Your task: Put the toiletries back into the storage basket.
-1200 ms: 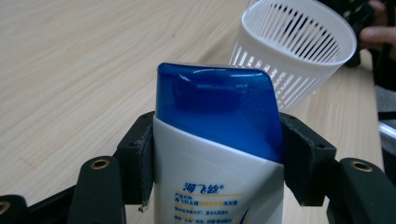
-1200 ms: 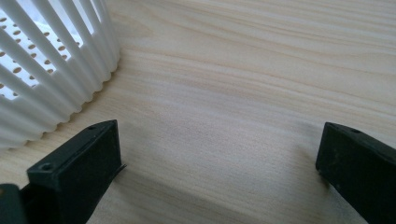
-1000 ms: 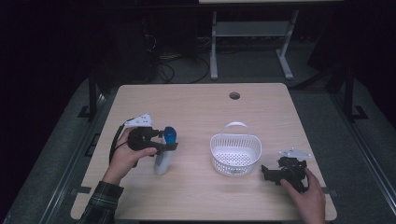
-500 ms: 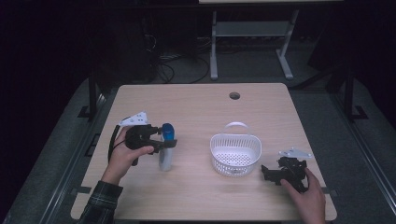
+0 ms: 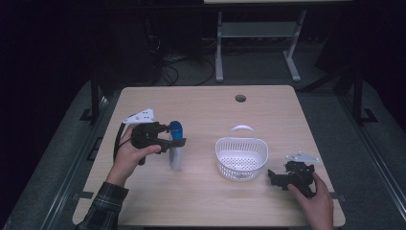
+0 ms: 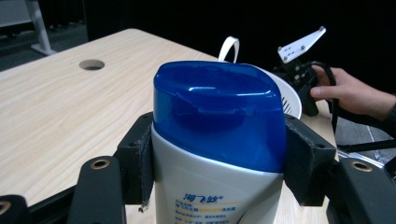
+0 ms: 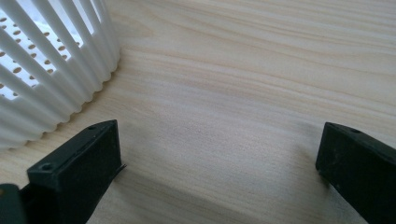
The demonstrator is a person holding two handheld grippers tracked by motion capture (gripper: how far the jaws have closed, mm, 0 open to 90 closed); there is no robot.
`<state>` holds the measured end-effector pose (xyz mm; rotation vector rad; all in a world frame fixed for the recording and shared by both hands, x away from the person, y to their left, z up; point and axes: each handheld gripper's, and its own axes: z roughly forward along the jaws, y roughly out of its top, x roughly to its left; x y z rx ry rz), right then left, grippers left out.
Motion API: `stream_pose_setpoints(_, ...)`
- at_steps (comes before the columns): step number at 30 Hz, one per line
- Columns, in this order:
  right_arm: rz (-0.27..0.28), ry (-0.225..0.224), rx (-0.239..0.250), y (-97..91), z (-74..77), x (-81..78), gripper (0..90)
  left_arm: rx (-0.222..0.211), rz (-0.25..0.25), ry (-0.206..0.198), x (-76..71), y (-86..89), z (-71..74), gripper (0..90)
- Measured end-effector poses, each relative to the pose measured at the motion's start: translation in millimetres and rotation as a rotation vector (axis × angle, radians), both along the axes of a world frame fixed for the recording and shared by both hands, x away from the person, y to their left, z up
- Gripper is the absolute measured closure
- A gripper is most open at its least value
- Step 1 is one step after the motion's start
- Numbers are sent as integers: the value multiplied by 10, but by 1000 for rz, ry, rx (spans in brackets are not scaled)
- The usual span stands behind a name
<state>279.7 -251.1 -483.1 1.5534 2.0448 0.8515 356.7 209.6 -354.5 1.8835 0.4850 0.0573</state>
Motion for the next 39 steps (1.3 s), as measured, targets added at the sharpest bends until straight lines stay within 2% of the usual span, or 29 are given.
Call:
stream_pose_setpoints(16,0,0,0,0,0,0,0,-27,-44,-38,53,-192,251,365)
stream_pose_setpoints(27,0,0,0,0,0,0,0,-40,-83,-69,99,-388,455,365)
stream_pose_setpoints(39,0,0,-1,0,1,0,0,-67,-112,-79,149,-553,568,365)
